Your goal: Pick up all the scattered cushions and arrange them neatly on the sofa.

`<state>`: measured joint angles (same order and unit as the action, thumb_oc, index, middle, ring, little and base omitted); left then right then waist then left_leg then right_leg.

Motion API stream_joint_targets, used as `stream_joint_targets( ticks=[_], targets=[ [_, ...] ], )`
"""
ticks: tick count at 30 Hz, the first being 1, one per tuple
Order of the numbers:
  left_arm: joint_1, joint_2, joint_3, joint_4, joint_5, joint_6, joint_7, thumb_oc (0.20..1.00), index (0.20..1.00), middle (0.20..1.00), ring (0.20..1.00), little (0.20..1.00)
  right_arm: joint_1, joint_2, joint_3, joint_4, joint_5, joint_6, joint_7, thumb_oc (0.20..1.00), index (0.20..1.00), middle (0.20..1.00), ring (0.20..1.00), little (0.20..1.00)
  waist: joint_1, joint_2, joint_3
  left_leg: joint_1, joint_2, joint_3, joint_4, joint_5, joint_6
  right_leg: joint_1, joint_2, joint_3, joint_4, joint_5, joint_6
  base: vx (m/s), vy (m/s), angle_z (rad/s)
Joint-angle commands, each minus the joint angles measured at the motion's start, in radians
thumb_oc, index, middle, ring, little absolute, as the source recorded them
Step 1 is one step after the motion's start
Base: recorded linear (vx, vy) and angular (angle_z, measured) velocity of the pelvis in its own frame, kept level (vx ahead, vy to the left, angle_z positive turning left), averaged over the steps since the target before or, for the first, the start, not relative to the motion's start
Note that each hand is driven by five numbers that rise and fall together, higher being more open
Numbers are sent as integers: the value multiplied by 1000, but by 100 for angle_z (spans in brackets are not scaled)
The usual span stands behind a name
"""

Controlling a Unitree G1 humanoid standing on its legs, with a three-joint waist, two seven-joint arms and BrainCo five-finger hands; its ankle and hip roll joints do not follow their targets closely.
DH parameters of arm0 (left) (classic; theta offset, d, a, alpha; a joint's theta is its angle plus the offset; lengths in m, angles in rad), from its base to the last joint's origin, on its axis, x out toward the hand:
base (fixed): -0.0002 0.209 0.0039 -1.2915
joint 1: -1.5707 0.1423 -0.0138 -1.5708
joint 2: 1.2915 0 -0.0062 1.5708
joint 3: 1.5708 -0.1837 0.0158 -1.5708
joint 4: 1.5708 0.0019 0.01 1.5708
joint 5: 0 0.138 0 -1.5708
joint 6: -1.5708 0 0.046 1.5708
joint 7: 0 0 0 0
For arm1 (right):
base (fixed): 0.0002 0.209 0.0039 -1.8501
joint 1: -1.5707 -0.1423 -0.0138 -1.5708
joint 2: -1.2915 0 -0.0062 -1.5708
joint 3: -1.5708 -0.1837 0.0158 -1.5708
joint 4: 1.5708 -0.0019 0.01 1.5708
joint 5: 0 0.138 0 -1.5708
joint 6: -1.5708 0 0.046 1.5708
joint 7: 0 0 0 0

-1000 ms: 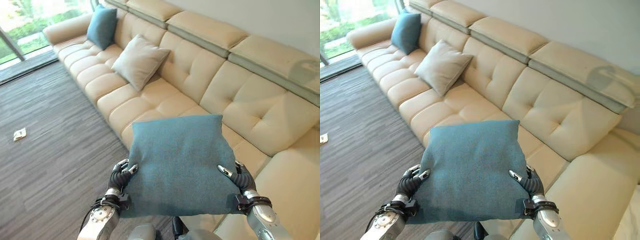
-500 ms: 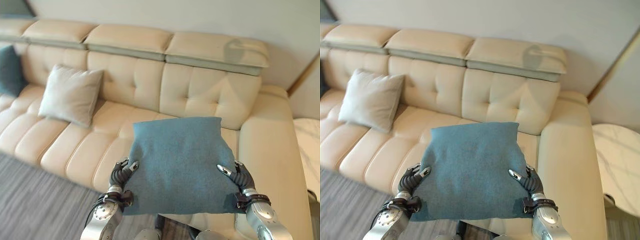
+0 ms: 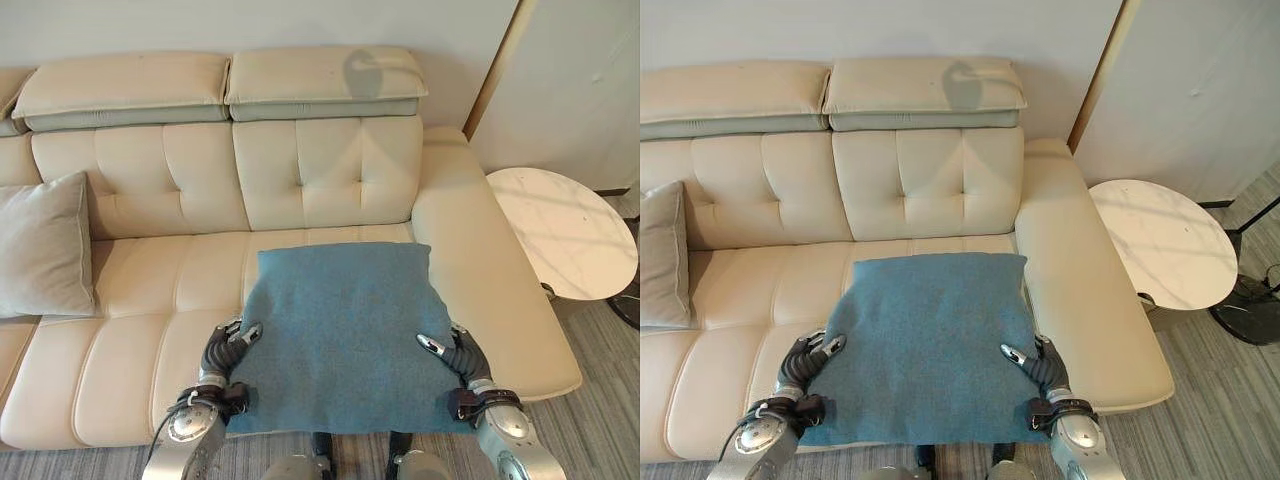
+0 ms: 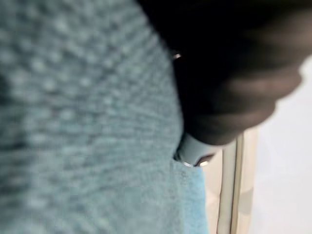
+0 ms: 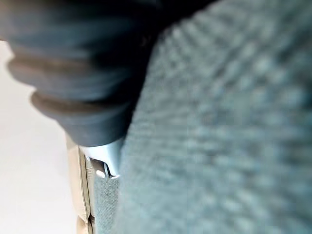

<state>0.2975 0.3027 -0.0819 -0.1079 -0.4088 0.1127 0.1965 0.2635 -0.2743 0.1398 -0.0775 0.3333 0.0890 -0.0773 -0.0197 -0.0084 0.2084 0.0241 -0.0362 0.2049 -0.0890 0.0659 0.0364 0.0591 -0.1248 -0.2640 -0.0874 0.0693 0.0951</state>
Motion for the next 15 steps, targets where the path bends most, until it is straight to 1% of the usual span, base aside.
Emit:
stream_joint_targets(
  ticks=[1,2,4,5,6,7,8,9,10,11,12,13,14,15],
  targets=[
    [-37,-7,13,-72,54,-108,4,200,200,200,200,200,-87,-7,-13,-53,-12,-100,5,200,200,200,200,200,12,-11,-84,61,52,-18,2,-123,-49,29,41,0,0,-136,7,96,-30,-7],
    [-38,-7,13,-70,54,-108,4,200,200,200,200,200,-88,-7,-13,-52,-12,-100,5,200,200,200,200,200,11,-11,-82,63,52,-18,2,-123,-49,31,41,-1,0,-136,7,95,-17,5],
    [-91,-4,-26,-36,92,-118,42,200,200,200,200,200,-143,0,13,0,-41,-117,-40,200,200,200,200,200,13,-13,-85,74,50,-28,2,-128,-48,51,37,-1,0,-137,9,110,-5,7],
    [-125,1,-43,-17,113,-125,63,200,200,200,200,200,-179,-8,26,25,-82,-122,-69,200,200,200,200,200,14,-13,-81,81,49,-33,2,-134,-48,60,37,2,0,-139,10,90,-6,3],
    [-127,1,-43,-16,113,-126,63,200,200,200,200,200,-181,-8,26,26,-82,-123,-69,200,200,200,200,200,13,-14,-81,79,49,-33,2,-132,-48,59,37,1,0,-137,9,63,-1,16],
    [-160,1,-59,-2,131,-134,86,200,200,200,200,200,-212,-8,34,41,-102,-129,-94,200,200,200,200,200,14,-13,-80,79,48,-36,2,-134,-49,59,35,3,0,-138,9,-38,-5,14],
    [-342,2,-132,49,172,-161,191,200,200,200,200,200,-397,3,96,103,-82,-158,-185,200,200,200,200,200,17,-12,-28,42,49,-43,2,-124,-46,18,31,10,9,-128,7,-401,-15,13],
    [-628,-3,-199,172,199,-201,330,200,200,200,200,200,-641,4,155,167,-101,-189,-296,200,200,200,200,200,26,-8,73,-99,51,-54,54,-86,-41,-156,16,38,121,-131,-6,-615,-38,-4],
    [-839,19,-236,298,231,-221,426,200,200,200,200,200,-807,-21,179,219,-138,-210,-381,200,200,200,200,200,22,-12,109,-243,52,-65,162,-92,-43,-281,8,53,193,-125,-16,-556,-32,9],
    [-847,19,-237,304,231,-224,427,200,200,200,200,200,-814,-21,178,223,-138,-212,-381,200,200,200,200,200,23,-12,106,-258,53,-65,173,-96,-43,-295,7,54,200,-127,-16,-202,-32,11],
    [-1025,66,-280,414,300,-214,505,200,200,200,200,200,-960,-45,192,286,-172,-227,-445,200,200,200,200,200,18,-9,101,-354,53,-77,216,-99,-46,-386,4,59,243,-134,-19,-24,-9,19],
    [-1029,67,-280,417,299,-216,506,200,200,200,200,200,-964,-45,192,289,-171,-228,-445,200,200,200,200,200,18,-10,95,-366,53,-77,220,-97,-45,-398,3,59,246,-133,-19,-4,-14,6],
    [-1109,89,-303,460,335,-213,538,200,200,200,200,200,-1039,-60,197,326,-196,-234,-475,200,200,200,200,200,16,-6,96,-407,54,-84,232,-93,-46,-438,1,59,264,-135,-18,27,-3,8],
    [-1224,131,-328,522,363,-209,571,200,200,200,200,200,-1157,-79,203,386,-214,-239,-523,200,200,200,200,200,12,0,103,-478,56,-93,252,-87,-49,-508,-6,60,294,-140,-14,32,-10,8]
  ],
)
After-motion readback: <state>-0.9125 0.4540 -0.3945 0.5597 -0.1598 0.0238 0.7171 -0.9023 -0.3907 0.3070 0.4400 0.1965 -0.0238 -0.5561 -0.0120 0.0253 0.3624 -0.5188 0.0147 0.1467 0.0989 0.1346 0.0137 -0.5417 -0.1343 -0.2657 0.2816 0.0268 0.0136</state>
